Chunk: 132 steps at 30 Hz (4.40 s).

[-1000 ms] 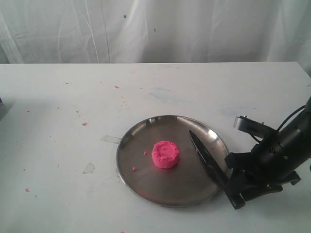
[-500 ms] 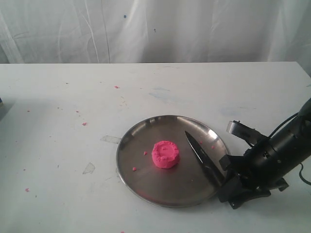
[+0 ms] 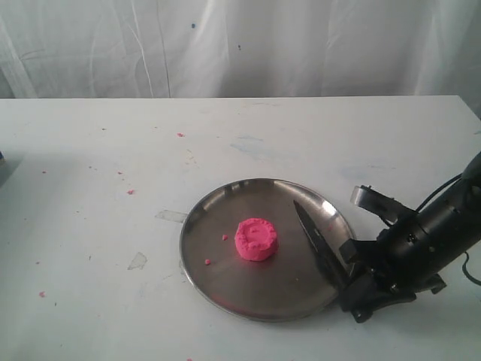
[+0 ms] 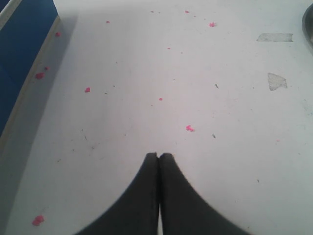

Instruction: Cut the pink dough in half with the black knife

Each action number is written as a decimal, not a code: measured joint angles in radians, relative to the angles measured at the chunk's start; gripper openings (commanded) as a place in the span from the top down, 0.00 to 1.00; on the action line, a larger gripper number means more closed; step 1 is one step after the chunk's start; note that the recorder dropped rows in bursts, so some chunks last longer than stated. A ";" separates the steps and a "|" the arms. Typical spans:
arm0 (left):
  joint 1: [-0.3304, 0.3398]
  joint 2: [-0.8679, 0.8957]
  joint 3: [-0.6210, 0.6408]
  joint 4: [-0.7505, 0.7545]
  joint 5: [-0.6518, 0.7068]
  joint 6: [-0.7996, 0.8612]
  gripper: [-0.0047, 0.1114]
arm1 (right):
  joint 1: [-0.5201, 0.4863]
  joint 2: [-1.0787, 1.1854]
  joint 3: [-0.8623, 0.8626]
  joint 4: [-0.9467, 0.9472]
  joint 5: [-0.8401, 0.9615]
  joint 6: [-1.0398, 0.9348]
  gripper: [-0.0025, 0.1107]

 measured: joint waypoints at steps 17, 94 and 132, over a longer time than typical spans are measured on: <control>0.000 0.000 0.000 0.000 0.000 0.000 0.96 | 0.008 -0.307 0.048 0.019 -0.128 -0.021 0.98; -0.423 1.403 -0.474 1.278 -1.228 -0.441 0.96 | 0.311 -0.517 0.143 -0.238 -0.330 0.073 0.98; -0.428 1.727 -0.773 0.990 -1.330 -0.342 0.96 | 0.426 -0.355 0.132 -0.480 -0.450 0.184 0.98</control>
